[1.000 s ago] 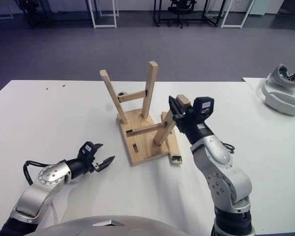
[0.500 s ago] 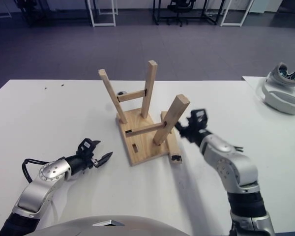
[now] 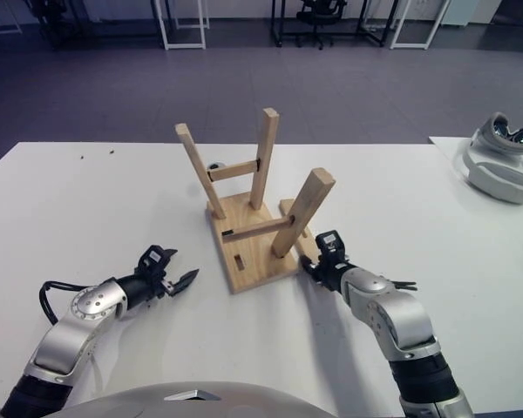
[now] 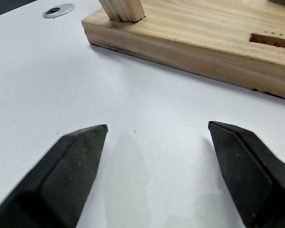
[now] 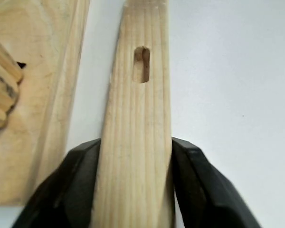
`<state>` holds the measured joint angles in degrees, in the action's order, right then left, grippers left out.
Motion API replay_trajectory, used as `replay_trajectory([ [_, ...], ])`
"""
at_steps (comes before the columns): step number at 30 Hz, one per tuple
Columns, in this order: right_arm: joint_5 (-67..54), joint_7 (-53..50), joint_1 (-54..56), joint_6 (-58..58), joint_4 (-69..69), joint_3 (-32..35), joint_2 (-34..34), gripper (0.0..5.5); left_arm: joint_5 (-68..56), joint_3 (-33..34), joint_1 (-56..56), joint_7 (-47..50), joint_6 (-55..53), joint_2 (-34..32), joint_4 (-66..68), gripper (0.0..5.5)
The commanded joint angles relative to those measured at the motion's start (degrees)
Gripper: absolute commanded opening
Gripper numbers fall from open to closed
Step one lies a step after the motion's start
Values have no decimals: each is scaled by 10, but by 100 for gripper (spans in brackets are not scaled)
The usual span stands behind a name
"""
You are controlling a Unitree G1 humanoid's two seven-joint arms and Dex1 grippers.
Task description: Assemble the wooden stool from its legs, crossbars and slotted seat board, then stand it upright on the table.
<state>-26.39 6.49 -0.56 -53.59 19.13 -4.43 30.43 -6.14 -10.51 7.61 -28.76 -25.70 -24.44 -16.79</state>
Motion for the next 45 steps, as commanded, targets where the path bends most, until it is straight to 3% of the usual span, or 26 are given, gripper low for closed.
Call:
replay_trajectory([
  [1, 21, 5, 12, 21, -24, 45, -4, 206, -38, 57, -22, 10, 8, 16, -22, 393],
  [4, 36, 8, 104, 153, -52, 140, 1, 206, -264, 228, -108, 33, -32, 49, -95, 393],
  [6, 49, 33, 160, 222, -54, 162, 23, 206, -458, 297, -208, 98, -65, 60, -125, 393],
  [9, 73, 90, 254, 313, 21, 105, 19, 206, -648, 299, -365, 204, -68, 92, -110, 393],
  [14, 77, 153, 356, 361, 116, 18, -17, 206, -741, 285, -480, 271, -75, 107, -45, 393],
  [18, 91, 200, 364, 397, 109, -10, -22, 206, -777, 283, -503, 294, -77, 98, -38, 393],
  [24, 79, 189, 363, 358, 84, 18, -37, 206, -812, 277, -462, 292, -91, 75, -78, 302],
  [45, 132, 236, 342, 318, 91, -25, -21, 206, -812, 248, -430, 279, -93, 42, -104, 302],
])
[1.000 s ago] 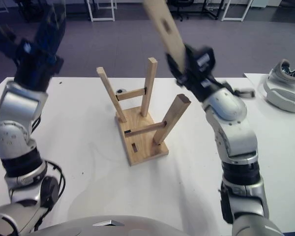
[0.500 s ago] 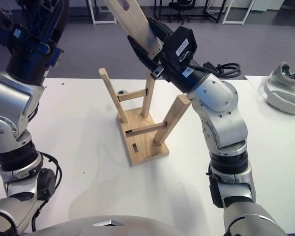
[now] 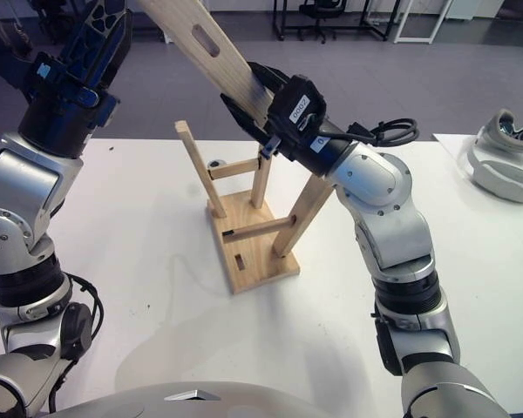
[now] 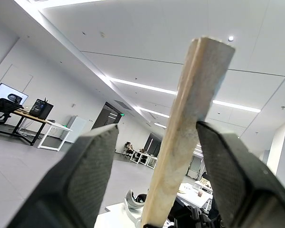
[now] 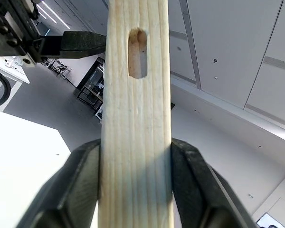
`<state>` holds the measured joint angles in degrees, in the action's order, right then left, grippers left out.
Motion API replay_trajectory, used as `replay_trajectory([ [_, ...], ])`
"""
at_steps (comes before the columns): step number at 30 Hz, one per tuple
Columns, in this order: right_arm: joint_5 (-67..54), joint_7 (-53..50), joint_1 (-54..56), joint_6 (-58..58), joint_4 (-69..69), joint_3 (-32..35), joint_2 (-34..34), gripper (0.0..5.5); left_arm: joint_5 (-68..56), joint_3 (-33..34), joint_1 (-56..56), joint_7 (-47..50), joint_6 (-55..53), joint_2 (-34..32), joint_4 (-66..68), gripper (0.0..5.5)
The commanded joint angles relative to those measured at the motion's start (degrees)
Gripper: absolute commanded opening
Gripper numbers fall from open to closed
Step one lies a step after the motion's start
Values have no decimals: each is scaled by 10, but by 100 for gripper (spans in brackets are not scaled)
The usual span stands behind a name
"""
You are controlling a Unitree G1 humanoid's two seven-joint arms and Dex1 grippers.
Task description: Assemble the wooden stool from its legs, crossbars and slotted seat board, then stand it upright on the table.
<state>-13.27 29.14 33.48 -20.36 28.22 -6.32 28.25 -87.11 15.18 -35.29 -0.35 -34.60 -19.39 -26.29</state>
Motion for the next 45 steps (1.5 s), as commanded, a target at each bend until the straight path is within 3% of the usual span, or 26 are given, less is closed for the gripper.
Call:
replay_trajectory([
  [1, 2, 11, 2, -15, 0, -5, 0, 206, -3, -9, 0, -5, -3, -9, -10, 302],
  [6, 7, 24, -8, -3, 11, -12, 2, 206, 5, -8, -4, -8, 1, -13, -3, 302],
  [10, 2, 36, -14, 17, 23, -10, -3, 206, 17, -4, -11, -7, 11, -10, 11, 203],
  [17, -6, 32, -14, 13, 24, -5, -21, 206, 41, -7, 16, -17, 18, -11, 0, 104],
  [21, -18, 21, -7, -10, 26, 10, -30, 296, 69, 33, 46, -25, 31, -36, 14, 103],
  [23, -41, 4, 2, -37, 33, 38, -36, 331, 80, 70, 69, -38, 32, -65, 26, 103],
  [25, -86, -32, 30, -74, 13, 111, -41, 339, 72, 115, 117, -61, 20, -100, 23, 103],
  [28, -70, -108, 42, -144, -117, 230, 12, 339, 22, 164, 256, -125, -34, -143, -26, 103],
  [32, 6, -46, -142, -138, -226, 134, 64, 339, 58, 127, 358, -105, -52, -134, -76, 103],
  [35, 95, -11, -212, 2, -323, 10, 49, 339, 119, 51, 382, -32, -33, -66, -91, 103],
  [37, 145, -11, -218, 81, -380, -39, 40, 339, 153, 12, 390, 10, -26, -30, -100, 103],
  [40, 166, 22, -246, 150, -365, -79, 33, 339, 195, -21, 422, 54, -11, 15, -118, 103],
  [45, 152, 77, -299, 173, -273, -93, 44, 339, 251, -23, 467, 98, 18, 52, -136, 103],
])
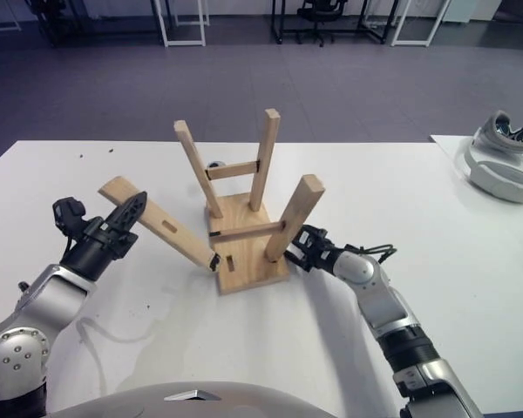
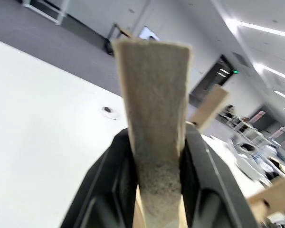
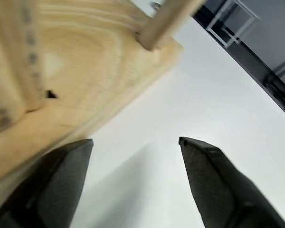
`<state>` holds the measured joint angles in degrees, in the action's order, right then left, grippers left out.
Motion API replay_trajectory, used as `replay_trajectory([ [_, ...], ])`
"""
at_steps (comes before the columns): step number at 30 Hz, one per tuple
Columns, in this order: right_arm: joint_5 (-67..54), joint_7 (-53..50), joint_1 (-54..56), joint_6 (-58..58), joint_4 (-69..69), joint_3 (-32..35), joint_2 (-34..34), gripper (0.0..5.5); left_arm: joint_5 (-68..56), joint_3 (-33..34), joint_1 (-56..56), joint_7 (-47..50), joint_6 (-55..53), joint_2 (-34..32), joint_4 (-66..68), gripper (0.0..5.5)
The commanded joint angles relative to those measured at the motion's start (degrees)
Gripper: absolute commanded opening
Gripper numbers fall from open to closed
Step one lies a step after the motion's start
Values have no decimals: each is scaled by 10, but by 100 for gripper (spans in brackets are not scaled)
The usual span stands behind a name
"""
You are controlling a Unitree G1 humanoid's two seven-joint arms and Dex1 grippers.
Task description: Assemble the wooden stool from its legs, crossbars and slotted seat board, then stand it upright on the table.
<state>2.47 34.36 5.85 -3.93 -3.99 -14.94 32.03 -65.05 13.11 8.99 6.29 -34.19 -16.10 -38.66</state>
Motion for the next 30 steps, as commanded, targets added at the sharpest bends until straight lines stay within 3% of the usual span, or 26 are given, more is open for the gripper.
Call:
replay_trajectory([
  [1, -8, 29, -27, 9, 59, -6, 3, 339, 32, 0, 27, 41, 18, 24, -17, 103],
  [12, -33, 35, -42, 5, 118, -4, -45, 339, 52, -6, 48, 99, 7, 19, -35, 103],
  [19, -20, 19, -35, 3, 108, -2, -61, 339, 12, 14, 13, 158, -39, -39, -75, 102],
  [23, -14, 4, -35, 3, 115, 0, -72, 339, 39, -4, 10, 169, -72, -67, -66, 102],
  [30, -20, 4, -44, 2, 135, -9, -84, 339, 184, -98, 37, 172, -89, -83, -86, 103],
])
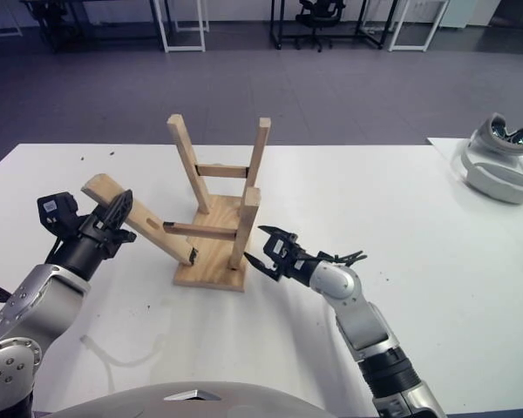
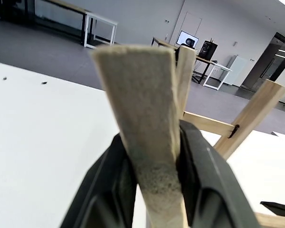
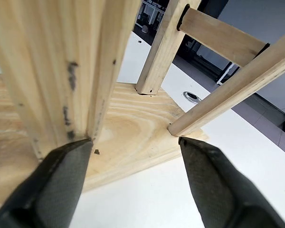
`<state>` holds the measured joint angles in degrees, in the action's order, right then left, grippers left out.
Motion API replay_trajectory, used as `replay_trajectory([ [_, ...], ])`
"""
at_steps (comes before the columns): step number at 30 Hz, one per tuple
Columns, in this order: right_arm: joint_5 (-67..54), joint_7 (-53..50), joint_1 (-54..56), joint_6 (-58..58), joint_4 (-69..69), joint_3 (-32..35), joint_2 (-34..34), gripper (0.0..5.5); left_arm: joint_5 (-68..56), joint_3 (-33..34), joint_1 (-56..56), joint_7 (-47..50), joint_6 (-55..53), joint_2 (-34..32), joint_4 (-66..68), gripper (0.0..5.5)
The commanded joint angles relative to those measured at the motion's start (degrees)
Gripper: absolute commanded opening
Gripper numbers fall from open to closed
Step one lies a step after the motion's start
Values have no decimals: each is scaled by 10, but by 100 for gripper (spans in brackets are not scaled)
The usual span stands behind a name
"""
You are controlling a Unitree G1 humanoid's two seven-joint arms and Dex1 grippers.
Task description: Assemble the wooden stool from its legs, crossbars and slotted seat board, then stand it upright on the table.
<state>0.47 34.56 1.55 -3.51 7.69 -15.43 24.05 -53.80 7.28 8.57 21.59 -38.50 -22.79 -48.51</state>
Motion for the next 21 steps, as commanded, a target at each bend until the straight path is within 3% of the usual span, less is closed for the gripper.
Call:
replay_trajectory([
  [1, -1, 4, -2, -3, 19, -3, -2, 339, 83, -49, 45, 18, -46, -12, 8, 103],
  [20, 6, 2, -15, -13, 43, -14, 0, 339, 222, -175, 4, -36, -96, -27, 38, 105],
  [21, 7, 2, -15, -14, 42, -14, 0, 339, 227, -179, 2, -41, -95, -27, 41, 144],
])
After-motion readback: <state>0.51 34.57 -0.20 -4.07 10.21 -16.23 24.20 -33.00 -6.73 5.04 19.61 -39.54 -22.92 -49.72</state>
